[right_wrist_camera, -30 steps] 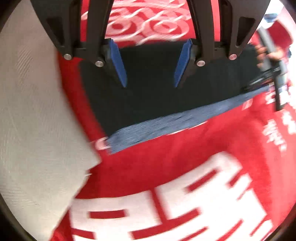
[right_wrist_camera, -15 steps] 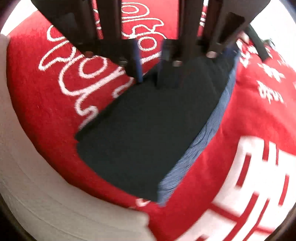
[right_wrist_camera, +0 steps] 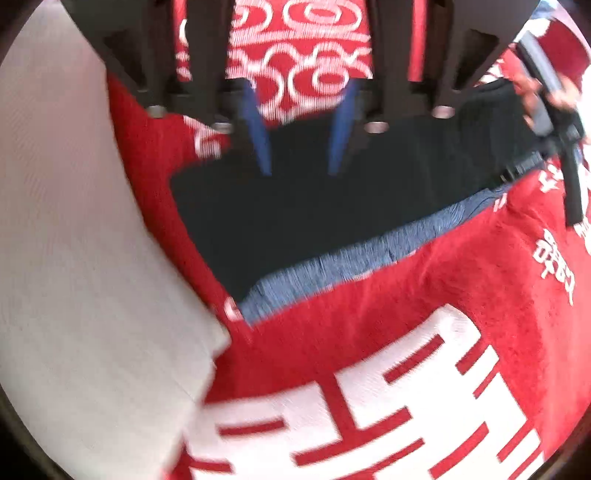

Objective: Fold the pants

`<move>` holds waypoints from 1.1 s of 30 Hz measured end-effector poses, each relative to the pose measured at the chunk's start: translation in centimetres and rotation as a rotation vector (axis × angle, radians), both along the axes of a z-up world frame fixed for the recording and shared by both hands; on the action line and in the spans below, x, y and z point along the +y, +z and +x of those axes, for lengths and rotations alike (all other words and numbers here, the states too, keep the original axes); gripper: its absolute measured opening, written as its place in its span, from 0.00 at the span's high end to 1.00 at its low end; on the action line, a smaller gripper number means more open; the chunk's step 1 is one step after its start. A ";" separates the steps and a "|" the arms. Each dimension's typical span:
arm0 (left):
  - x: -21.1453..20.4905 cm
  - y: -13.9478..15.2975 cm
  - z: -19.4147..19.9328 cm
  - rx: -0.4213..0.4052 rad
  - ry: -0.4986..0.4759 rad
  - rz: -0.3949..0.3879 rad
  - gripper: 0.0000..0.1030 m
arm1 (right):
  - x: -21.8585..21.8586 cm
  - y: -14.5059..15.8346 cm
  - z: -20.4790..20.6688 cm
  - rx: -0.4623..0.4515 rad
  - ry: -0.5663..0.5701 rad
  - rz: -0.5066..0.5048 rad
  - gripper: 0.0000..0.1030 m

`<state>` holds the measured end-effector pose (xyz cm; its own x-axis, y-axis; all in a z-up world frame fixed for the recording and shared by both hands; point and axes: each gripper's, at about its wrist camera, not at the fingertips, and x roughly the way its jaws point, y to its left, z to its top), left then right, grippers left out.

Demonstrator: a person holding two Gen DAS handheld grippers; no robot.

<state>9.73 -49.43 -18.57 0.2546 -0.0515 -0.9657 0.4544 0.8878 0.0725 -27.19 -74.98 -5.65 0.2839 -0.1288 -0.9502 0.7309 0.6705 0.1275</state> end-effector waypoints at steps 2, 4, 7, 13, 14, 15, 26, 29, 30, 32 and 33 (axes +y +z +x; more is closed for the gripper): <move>-0.5 -0.8 1.1 -0.012 0.013 0.033 0.12 | -0.8 -0.6 1.7 0.005 0.021 -0.013 0.55; -0.1 -1.9 2.0 -0.001 0.019 0.066 0.12 | -1.5 -1.5 3.3 0.031 0.041 -0.040 0.55; 0.4 -3.1 1.8 -0.006 0.012 0.084 0.10 | -2.2 -3.8 5.0 0.124 0.111 -0.079 0.54; 2.0 -3.5 2.6 0.004 0.049 0.059 0.03 | -2.0 -5.4 5.0 0.103 0.156 -0.095 0.50; 2.3 -3.4 2.8 -0.003 0.048 0.067 0.03 | -1.8 -5.5 4.9 0.101 0.166 -0.109 0.49; 2.6 -3.0 2.8 -0.018 0.045 0.082 0.03 | -1.6 -5.6 5.0 0.101 0.170 -0.119 0.49; 12.6 1.5 5.9 -0.127 -0.063 0.188 0.03 | 2.3 -4.3 6.7 0.123 0.163 -0.101 0.39; 17.4 1.6 9.2 -0.148 -0.078 0.223 0.03 | 6.5 -3.3 7.9 0.109 0.229 -0.116 0.39; 18.4 1.8 10.0 -0.159 -0.080 0.236 0.03 | 7.9 -3.2 8.8 0.101 0.255 -0.112 0.39; 20.9 1.5 12.3 -0.177 -0.083 0.248 0.09 | 11.3 -2.7 10.7 0.066 0.313 -0.065 0.39; 22.0 1.3 13.6 -0.176 -0.083 0.254 0.09 | 13.0 -2.6 11.8 0.044 0.334 -0.030 0.39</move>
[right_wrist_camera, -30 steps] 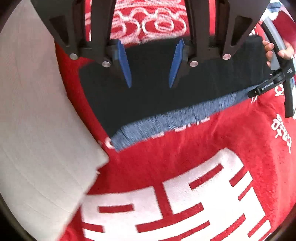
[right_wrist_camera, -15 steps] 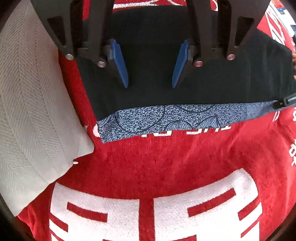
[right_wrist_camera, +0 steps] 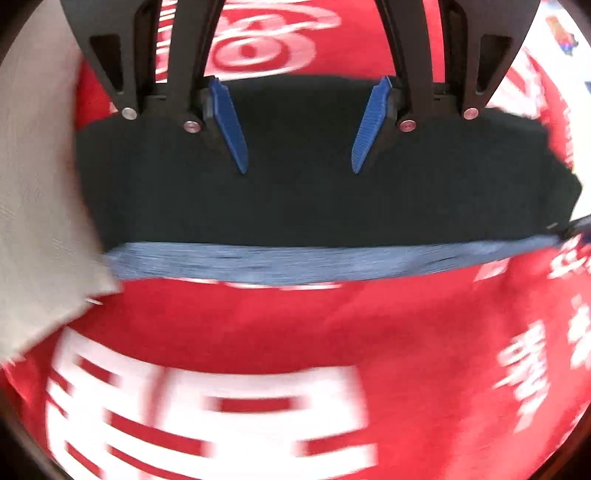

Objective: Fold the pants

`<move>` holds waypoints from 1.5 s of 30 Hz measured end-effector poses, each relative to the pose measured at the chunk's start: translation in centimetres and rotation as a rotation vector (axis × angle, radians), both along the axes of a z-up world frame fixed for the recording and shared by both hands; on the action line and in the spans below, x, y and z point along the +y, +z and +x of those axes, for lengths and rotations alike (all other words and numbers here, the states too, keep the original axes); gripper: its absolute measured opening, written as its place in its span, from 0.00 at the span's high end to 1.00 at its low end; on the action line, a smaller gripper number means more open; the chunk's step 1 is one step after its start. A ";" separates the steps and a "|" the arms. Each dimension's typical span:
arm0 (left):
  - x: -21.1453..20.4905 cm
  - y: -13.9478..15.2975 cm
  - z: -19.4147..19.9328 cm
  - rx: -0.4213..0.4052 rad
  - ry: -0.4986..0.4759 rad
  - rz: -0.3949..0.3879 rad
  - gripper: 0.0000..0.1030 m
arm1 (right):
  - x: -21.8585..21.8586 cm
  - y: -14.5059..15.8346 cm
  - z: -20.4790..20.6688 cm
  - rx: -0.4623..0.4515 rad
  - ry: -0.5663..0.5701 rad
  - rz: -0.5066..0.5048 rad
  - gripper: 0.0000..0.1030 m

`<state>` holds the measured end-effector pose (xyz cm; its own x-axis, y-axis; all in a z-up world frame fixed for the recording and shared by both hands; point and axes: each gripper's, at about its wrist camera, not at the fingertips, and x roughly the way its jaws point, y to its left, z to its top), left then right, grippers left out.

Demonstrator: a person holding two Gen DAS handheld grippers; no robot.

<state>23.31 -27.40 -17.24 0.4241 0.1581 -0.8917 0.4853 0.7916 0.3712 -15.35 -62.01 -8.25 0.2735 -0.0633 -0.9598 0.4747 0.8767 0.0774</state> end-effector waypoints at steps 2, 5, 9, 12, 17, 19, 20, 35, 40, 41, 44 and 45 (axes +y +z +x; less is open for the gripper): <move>1.4 -0.2 1.8 -0.002 0.005 -0.007 0.09 | 3.3 -0.2 2.2 -0.033 0.027 0.093 0.39; 3.4 -1.0 4.2 -0.004 0.008 -0.027 0.09 | 8.1 -0.6 8.0 -0.090 0.075 0.186 0.40; 6.8 -3.5 4.7 0.047 0.031 -0.057 0.09 | 14.0 -1.9 17.6 -0.128 0.213 0.244 0.40; 9.3 -5.0 3.7 0.080 0.069 -0.142 0.09 | 19.1 -2.7 23.5 -0.113 0.329 0.273 0.40; 11.7 -5.6 3.1 0.071 0.150 -0.306 0.09 | 24.4 -6.9 32.5 -0.079 0.441 0.336 0.41; 11.9 -5.7 2.0 0.015 0.117 -0.323 0.09 | 26.3 -8.1 34.4 -0.050 0.478 0.358 0.43; 12.0 -5.7 1.6 -0.002 0.109 -0.333 0.09 | 27.3 -9.0 35.3 -0.027 0.498 0.369 0.46; 12.9 -5.5 0.4 -0.070 0.082 -0.426 0.09 | 31.8 -14.1 36.0 0.165 0.649 0.410 0.96; 12.9 -4.8 1.4 -0.011 0.108 -0.427 0.09 | 32.3 -11.3 35.9 0.103 0.640 0.278 0.98; 13.1 -4.4 1.7 0.010 0.125 -0.447 0.09 | 32.0 -11.0 36.1 0.093 0.625 0.272 0.98; 13.5 -4.9 2.3 0.023 0.155 -0.443 0.07 | 32.5 -12.6 36.4 0.139 0.649 0.194 0.98; 13.3 -5.1 2.2 0.006 0.141 -0.424 0.05 | 32.8 -13.4 36.5 0.155 0.651 0.153 0.97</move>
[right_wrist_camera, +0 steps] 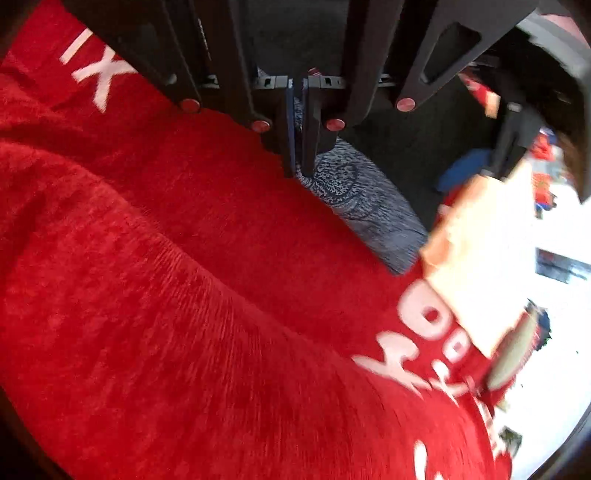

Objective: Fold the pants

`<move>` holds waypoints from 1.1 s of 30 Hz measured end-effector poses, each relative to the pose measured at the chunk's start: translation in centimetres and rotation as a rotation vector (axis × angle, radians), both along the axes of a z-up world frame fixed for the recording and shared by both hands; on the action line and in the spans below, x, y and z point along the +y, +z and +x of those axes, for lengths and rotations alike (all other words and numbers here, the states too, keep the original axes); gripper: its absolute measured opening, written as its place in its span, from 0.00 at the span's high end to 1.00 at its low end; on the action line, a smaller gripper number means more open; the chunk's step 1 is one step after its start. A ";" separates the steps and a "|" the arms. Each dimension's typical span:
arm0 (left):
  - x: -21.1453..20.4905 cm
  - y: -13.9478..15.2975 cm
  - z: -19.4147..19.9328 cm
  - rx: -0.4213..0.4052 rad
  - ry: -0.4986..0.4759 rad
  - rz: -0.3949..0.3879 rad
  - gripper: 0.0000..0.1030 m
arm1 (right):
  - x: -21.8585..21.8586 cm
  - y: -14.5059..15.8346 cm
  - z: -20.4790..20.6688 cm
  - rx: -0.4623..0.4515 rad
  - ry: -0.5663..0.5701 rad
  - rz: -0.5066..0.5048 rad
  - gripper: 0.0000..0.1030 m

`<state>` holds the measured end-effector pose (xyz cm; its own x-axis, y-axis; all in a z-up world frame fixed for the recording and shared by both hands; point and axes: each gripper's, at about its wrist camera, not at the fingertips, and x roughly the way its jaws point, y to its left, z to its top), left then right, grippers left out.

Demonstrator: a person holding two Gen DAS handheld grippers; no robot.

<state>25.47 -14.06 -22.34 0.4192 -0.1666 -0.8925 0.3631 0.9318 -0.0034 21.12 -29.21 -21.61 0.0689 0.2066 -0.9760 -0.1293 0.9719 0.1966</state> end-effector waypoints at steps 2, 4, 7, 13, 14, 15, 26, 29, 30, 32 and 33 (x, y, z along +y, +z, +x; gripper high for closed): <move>-0.2 -0.2 -0.2 -0.016 -0.012 0.019 0.04 | -0.3 -0.7 0.0 -0.021 -0.054 -0.062 0.96; -0.1 0.0 0.0 0.004 -0.011 0.020 0.04 | -1.6 0.1 -0.2 -0.037 -0.145 -0.059 0.95; 0.3 0.8 0.9 0.063 0.011 0.025 0.04 | -4.5 3.4 -1.9 -0.096 -0.230 0.004 0.95; -0.5 2.5 3.1 0.050 0.025 0.012 0.04 | -9.6 6.5 -8.8 -0.071 -0.337 0.010 0.95; -1.1 2.2 3.3 0.053 0.016 0.026 0.04 | -10.4 6.4 -10.1 -0.052 -0.352 0.009 0.95; -1.6 1.6 3.4 0.053 0.004 0.052 0.04 | -10.9 6.3 -11.1 -0.040 -0.363 0.006 0.95; -2.1 -1.0 3.6 0.048 -0.012 0.155 0.00 | -17.4 4.8 -22.9 -0.044 -0.597 -0.151 0.67; -2.6 -0.1 3.3 0.084 0.005 0.191 0.00 | -19.9 6.0 -26.1 -0.013 -0.736 -0.129 0.65; -2.8 0.4 2.8 0.093 0.003 0.198 0.00 | -20.4 6.5 -27.2 -0.018 -0.777 -0.094 0.64; -3.2 1.7 1.3 0.094 -0.024 0.183 0.00 | -20.5 7.4 -29.3 -0.042 -0.846 0.000 0.60; -3.7 2.4 0.3 0.095 -0.048 0.172 0.00 | -20.5 7.7 -30.2 -0.048 -0.872 0.046 0.58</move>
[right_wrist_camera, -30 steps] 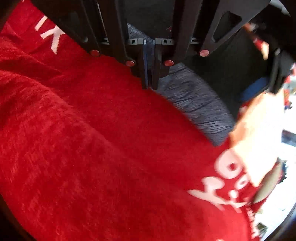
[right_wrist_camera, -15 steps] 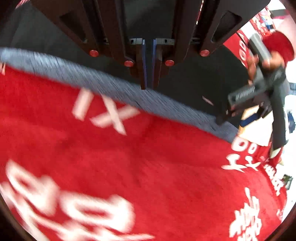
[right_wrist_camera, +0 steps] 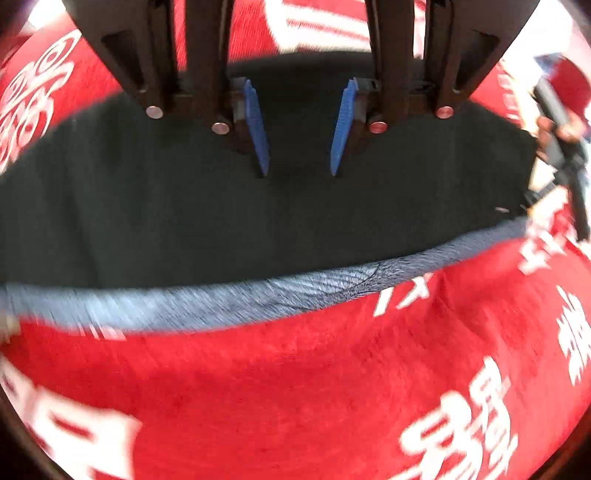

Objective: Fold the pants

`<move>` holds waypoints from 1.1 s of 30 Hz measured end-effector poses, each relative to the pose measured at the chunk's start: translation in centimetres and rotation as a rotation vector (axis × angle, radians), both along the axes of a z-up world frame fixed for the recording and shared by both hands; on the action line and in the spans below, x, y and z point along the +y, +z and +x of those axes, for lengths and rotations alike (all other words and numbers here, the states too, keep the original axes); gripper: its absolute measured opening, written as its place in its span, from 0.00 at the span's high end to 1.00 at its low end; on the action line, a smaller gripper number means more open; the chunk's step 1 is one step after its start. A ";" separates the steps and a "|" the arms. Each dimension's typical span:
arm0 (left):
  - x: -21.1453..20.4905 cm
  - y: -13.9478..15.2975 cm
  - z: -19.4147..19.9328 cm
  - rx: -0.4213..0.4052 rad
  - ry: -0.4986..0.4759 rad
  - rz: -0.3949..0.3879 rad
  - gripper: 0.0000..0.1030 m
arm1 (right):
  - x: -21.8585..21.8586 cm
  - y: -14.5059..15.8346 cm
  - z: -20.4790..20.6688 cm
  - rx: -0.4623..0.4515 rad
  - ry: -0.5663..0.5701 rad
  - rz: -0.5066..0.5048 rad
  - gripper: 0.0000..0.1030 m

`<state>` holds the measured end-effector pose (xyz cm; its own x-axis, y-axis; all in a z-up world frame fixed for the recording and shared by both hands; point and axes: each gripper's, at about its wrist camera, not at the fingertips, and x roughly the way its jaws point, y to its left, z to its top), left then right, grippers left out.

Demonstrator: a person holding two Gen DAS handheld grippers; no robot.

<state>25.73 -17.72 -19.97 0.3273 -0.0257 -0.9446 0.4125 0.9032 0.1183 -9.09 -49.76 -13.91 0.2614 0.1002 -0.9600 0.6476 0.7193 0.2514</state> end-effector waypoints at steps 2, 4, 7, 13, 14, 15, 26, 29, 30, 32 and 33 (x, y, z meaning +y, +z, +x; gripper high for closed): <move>-1.1 1.1 -2.4 0.015 -0.053 -0.019 0.00 | 1.1 0.0 -2.1 -0.052 -0.052 0.112 0.57; -2.5 1.5 -4.9 0.042 -0.109 -0.031 0.00 | 2.3 -0.6 -3.8 -0.100 -0.095 0.224 0.57; -4.3 1.1 -7.9 0.112 -0.144 -0.066 0.00 | 4.6 -2.0 -5.3 -0.171 -0.150 0.384 0.57; -6.6 -2.5 -10.1 0.189 -0.149 -0.024 0.00 | 6.9 -4.7 -5.2 -0.232 -0.168 0.473 0.57; -6.6 -2.9 -10.2 0.179 -0.157 -0.009 0.00 | 6.8 -5.0 -5.4 -0.237 -0.178 0.480 0.57; -6.7 -3.1 -10.5 0.169 -0.169 0.003 0.00 | 6.4 -5.0 -5.7 -0.241 -0.184 0.482 0.57; -7.3 -3.0 -11.5 0.156 -0.194 0.024 0.00 | 4.3 -5.5 -6.5 -0.246 -0.323 0.492 0.92; -8.0 -1.1 -12.9 0.170 -0.214 -0.024 0.00 | 4.9 -3.3 -6.4 -0.269 -0.267 0.428 0.93; -8.5 -0.4 -13.7 0.161 -0.236 -0.031 0.00 | 5.3 -2.8 -6.6 -0.264 -0.236 0.396 0.93; -9.0 -0.3 -14.9 0.161 -0.273 -0.018 0.00 | 5.7 -3.2 -7.0 -0.233 -0.224 0.372 0.93; -9.2 -1.0 -15.9 0.169 -0.294 0.006 0.00 | 5.7 -3.8 -7.2 -0.210 -0.229 0.365 0.93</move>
